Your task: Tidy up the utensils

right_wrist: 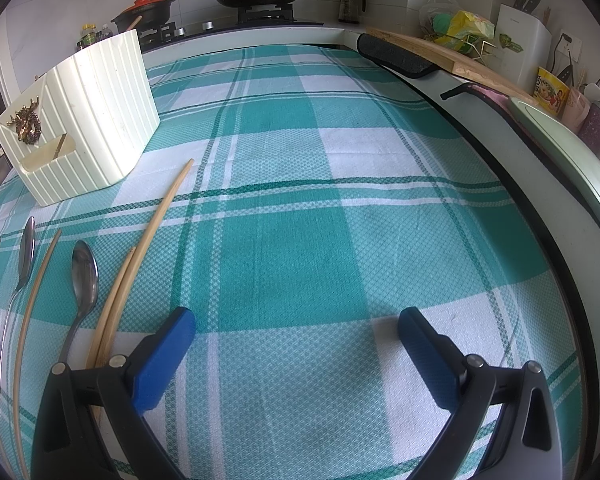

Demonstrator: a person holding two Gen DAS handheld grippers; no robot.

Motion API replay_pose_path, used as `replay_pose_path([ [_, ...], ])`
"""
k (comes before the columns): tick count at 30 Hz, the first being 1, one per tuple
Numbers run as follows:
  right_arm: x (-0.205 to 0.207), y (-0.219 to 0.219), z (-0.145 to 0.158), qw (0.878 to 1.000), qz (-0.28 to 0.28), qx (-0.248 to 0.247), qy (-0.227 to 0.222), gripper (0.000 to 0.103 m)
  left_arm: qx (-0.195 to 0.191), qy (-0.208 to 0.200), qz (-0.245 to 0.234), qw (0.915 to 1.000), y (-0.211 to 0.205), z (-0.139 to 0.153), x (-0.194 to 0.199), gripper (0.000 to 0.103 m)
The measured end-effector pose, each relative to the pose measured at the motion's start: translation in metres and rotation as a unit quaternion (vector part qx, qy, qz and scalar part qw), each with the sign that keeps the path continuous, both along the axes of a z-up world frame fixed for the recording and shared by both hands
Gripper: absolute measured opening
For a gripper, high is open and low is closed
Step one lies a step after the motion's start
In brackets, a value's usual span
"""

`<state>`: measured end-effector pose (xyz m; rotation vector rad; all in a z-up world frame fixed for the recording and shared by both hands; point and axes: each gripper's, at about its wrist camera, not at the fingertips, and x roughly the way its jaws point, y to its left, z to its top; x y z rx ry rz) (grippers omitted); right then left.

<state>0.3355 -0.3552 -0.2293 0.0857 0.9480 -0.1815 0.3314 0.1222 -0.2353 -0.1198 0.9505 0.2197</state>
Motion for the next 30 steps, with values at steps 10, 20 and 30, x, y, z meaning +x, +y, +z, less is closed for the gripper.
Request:
replay_pose_path([
  [10, 0.001, 0.000, 0.000, 1.000, 0.001, 0.000, 0.000, 0.103, 0.000, 0.000, 0.000, 1.0000, 0.000, 0.000, 0.000, 0.103],
  [20, 0.001, -0.001, 0.000, 1.000, 0.001, 0.000, 0.000, 0.103, -0.008, 0.009, -0.008, 0.9999, 0.001, 0.001, 0.000, 0.103],
  [30, 0.001, -0.001, 0.000, 1.000, 0.001, 0.000, 0.000, 0.103, -0.104, -0.009, -0.058, 0.9929, -0.056, 0.024, -0.018, 0.103],
])
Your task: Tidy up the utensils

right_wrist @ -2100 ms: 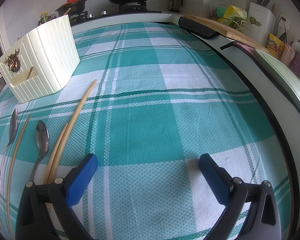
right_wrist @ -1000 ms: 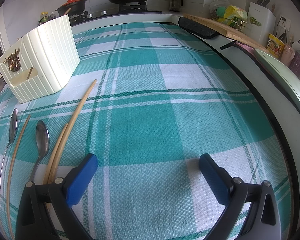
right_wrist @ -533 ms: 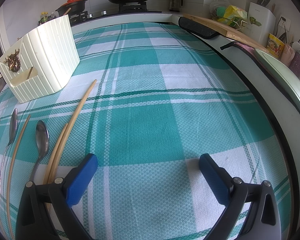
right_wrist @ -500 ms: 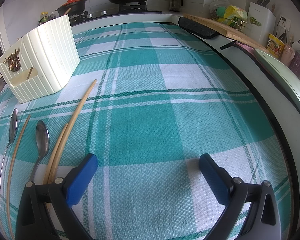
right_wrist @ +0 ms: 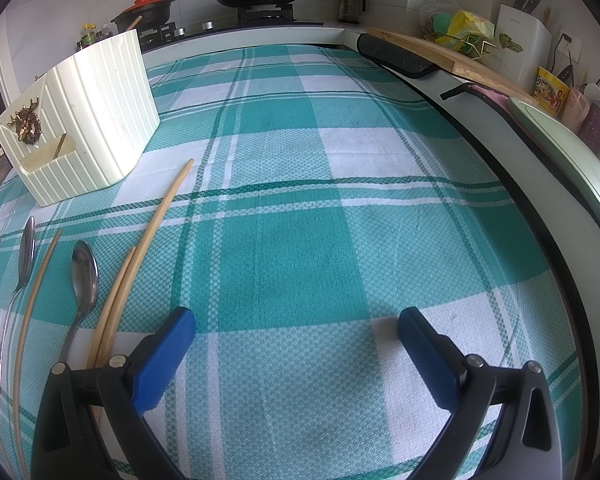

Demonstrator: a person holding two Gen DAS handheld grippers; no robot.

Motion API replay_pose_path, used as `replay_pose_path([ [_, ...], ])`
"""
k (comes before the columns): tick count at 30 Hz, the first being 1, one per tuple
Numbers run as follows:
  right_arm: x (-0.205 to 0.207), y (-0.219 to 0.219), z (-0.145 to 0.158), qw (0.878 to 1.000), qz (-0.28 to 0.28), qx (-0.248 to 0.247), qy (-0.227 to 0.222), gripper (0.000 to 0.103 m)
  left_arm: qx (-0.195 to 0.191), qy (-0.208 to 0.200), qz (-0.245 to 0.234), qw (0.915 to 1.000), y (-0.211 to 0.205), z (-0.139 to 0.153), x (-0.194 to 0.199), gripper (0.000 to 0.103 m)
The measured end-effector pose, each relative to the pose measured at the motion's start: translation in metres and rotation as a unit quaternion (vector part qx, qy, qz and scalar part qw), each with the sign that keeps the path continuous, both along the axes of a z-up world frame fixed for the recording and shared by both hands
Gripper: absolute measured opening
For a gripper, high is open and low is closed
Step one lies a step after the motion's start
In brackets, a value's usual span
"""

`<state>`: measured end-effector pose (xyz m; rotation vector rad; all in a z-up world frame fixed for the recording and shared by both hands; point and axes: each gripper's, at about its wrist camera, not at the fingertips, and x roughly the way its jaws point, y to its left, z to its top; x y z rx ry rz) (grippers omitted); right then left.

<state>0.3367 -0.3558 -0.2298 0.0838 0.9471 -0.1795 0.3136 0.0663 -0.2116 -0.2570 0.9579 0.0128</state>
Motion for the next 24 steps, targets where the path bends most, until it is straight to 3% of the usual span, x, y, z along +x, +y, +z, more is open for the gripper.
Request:
replay_pose_path([
  [4, 0.000, -0.001, 0.000, 1.000, 0.000, 0.000, 0.000, 0.103, 0.071, 0.023, -0.010, 0.9972, -0.029, -0.014, 0.006, 0.103],
  [6, 0.000, 0.001, 0.000, 1.000, 0.000, 0.000, 0.000, 0.103, 0.086, 0.010, -0.004, 0.9963, -0.031, -0.013, 0.000, 0.103],
  [14, 0.010, -0.001, 0.003, 1.000, 0.000, 0.007, 0.020, 0.103, 0.105, 0.026, -0.024, 0.9938, -0.022, -0.016, -0.003, 0.103],
  [19, -0.022, 0.020, 0.030, 0.996, 0.055, 0.077, 0.004, 0.102, 0.103, 0.024, -0.029, 0.9940, -0.016, -0.017, -0.004, 0.103],
  [23, -0.025, 0.045, 0.014, 0.995, 0.080, 0.033, 0.042, 0.100, 0.109, 0.022, -0.019, 0.9936, -0.021, -0.017, 0.002, 0.103],
  [24, -0.025, 0.047, 0.010, 0.995, 0.084, 0.023, 0.047, 0.093, 0.110, 0.020, -0.015, 0.9937, -0.021, -0.017, 0.002, 0.103],
])
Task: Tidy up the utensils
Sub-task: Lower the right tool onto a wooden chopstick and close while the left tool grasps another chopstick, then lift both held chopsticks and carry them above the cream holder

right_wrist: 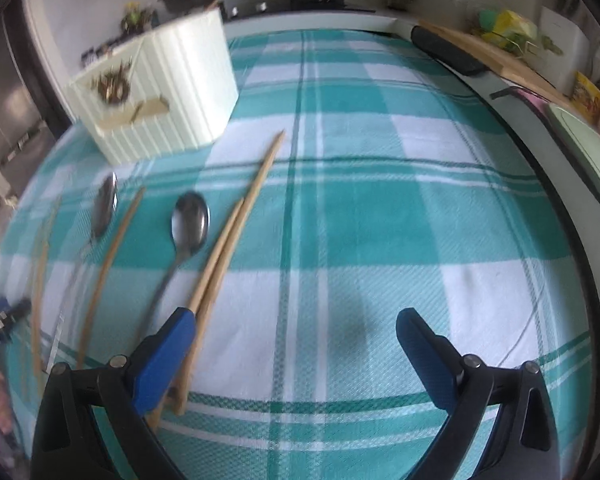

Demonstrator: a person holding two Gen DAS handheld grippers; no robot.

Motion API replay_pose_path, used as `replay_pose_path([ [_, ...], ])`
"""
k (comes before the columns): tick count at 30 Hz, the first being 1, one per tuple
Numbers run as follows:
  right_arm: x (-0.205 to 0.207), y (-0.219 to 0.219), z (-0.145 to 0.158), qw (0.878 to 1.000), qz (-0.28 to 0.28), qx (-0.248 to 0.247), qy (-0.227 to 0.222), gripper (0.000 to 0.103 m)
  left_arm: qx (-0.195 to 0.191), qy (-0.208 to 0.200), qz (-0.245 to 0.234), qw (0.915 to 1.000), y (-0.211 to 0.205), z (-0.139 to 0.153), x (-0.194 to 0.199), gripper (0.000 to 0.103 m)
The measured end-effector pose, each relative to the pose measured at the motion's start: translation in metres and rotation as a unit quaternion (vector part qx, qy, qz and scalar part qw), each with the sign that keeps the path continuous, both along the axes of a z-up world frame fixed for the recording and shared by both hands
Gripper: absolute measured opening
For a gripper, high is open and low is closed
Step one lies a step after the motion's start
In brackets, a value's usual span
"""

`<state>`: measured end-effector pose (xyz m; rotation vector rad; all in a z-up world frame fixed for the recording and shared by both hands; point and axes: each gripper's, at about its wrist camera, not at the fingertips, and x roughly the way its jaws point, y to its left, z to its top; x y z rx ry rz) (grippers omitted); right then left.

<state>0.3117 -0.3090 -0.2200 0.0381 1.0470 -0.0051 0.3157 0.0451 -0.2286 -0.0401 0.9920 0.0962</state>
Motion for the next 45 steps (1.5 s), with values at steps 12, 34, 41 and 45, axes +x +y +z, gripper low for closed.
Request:
replay_pose_path([
  [12, 0.000, 0.004, 0.014, 0.999, -0.001, 0.032, -0.031, 0.075, 0.002, -0.016, 0.027, 0.9995, -0.003, -0.001, 0.005, 0.103],
  [34, -0.050, -0.031, 0.013, 0.997, 0.002, -0.040, 0.064, 0.007, -0.025, 0.037, -0.090, 0.9949, 0.031, 0.014, -0.016, 0.044],
  [41, -0.028, -0.043, 0.010, 0.993, 0.043, -0.009, 0.113, 0.050, -0.029, 0.106, -0.154, 0.9820, 0.017, 0.012, 0.026, 0.081],
  [45, 0.003, -0.037, 0.009, 0.990, 0.075, -0.019, 0.117, 0.052, 0.003, 0.111, -0.167, 0.9796, 0.003, 0.008, 0.052, 0.080],
])
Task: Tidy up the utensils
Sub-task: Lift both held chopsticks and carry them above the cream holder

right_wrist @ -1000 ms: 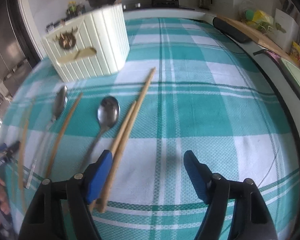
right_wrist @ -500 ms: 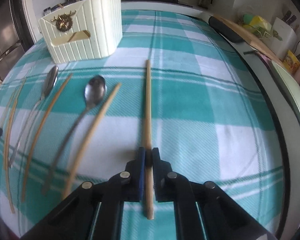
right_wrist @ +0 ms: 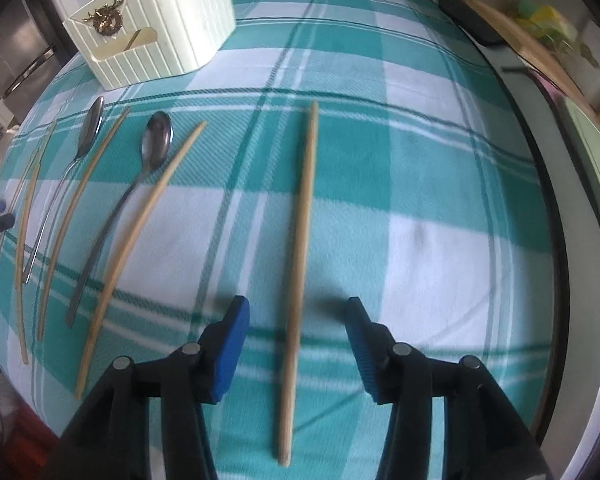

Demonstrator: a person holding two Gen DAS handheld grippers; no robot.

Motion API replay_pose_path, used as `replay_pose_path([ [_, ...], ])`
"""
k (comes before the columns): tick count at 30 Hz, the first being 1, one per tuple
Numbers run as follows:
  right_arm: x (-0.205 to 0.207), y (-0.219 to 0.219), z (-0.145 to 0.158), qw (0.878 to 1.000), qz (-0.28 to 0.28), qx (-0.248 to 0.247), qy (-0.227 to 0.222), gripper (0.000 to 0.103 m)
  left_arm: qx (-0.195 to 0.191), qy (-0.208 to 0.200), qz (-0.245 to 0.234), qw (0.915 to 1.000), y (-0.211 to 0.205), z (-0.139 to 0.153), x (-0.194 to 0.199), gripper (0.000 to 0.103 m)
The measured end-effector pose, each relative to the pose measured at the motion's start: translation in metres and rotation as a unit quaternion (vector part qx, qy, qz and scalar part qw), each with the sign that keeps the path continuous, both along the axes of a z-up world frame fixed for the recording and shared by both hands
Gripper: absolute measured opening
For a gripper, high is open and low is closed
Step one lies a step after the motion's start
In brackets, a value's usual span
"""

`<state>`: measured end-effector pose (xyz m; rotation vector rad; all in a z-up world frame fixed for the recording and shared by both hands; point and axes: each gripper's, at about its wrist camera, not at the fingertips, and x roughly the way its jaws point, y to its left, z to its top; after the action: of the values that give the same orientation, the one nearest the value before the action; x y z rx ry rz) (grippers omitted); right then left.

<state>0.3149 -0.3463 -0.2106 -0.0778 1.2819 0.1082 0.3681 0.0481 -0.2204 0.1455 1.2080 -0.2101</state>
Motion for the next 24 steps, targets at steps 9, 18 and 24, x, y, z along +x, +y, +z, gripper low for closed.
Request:
replay_pose_path([
  [9, 0.080, -0.012, 0.008, 0.993, -0.091, 0.055, -0.048, 0.007, -0.038, -0.022, 0.037, 0.9984, 0.003, 0.017, 0.035, 0.004],
  [18, 0.012, 0.015, 0.139, 0.969, 0.007, 0.085, -0.232, 0.007, -0.170, -0.169, 0.038, 0.9701, 0.045, 0.125, -0.019, 0.004],
  [24, -0.018, 0.032, 0.187, 0.950, 0.032, 0.082, -0.298, 0.007, -0.205, -0.219, 0.027, 0.9536, 0.047, 0.169, -0.038, 0.004],
])
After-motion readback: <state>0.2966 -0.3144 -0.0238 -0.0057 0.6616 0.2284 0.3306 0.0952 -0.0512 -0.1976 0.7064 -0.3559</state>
